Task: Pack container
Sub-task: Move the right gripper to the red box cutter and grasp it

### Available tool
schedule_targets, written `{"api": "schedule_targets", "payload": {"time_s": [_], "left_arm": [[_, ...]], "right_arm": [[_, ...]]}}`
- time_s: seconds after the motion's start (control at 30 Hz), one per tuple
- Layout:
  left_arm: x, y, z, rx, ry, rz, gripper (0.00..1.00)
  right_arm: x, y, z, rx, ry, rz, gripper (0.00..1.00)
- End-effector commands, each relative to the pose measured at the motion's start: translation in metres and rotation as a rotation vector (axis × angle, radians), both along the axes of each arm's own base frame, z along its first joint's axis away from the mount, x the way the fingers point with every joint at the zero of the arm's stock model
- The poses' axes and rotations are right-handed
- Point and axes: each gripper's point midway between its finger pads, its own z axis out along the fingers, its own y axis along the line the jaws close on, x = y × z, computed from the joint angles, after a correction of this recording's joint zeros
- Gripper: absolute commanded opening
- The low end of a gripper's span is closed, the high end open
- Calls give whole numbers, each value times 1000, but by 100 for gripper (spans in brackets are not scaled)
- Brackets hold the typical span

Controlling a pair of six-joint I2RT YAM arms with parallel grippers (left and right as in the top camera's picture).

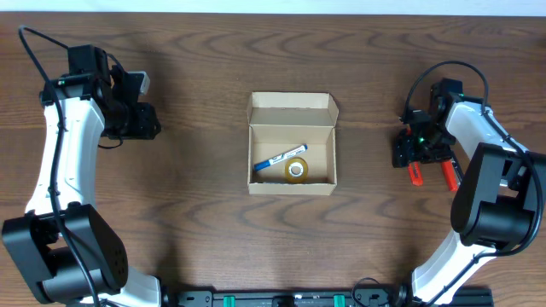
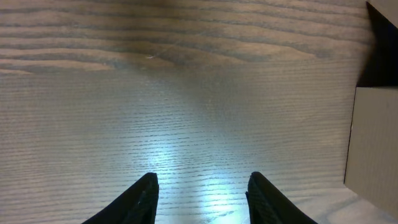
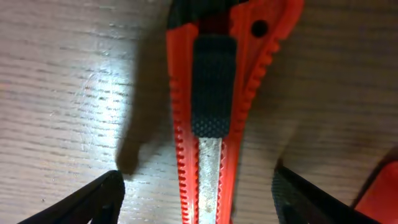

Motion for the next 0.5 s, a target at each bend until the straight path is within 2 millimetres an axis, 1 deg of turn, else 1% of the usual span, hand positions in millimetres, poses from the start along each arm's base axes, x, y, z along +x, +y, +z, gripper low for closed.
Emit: {"api": "schedule_targets", "payload": {"time_s": [0.0, 0.1, 0.17, 0.2, 0.27, 0.3, 0.47], "left_arm": [[-2, -1, 2, -6, 2, -1, 46], [-2, -1, 2, -6, 2, -1, 46], [-2, -1, 2, -6, 2, -1, 46], [-2, -1, 2, -6, 2, -1, 46], [-2, -1, 2, -6, 2, -1, 46], [-2, -1, 2, -6, 2, -1, 46], [-2, -1, 2, -6, 2, -1, 46]], "right_arm": [[-3, 0, -7, 15, 15, -27, 72], [-2, 1, -7, 22, 11, -28, 55], [-1, 3, -7, 38, 7, -28, 40], [-1, 4, -7, 42, 6, -29, 36], [0, 8, -6, 63, 1, -29, 16], [1, 8, -6, 63, 1, -32, 2], [2, 15, -5, 105, -7, -39, 1]]}}
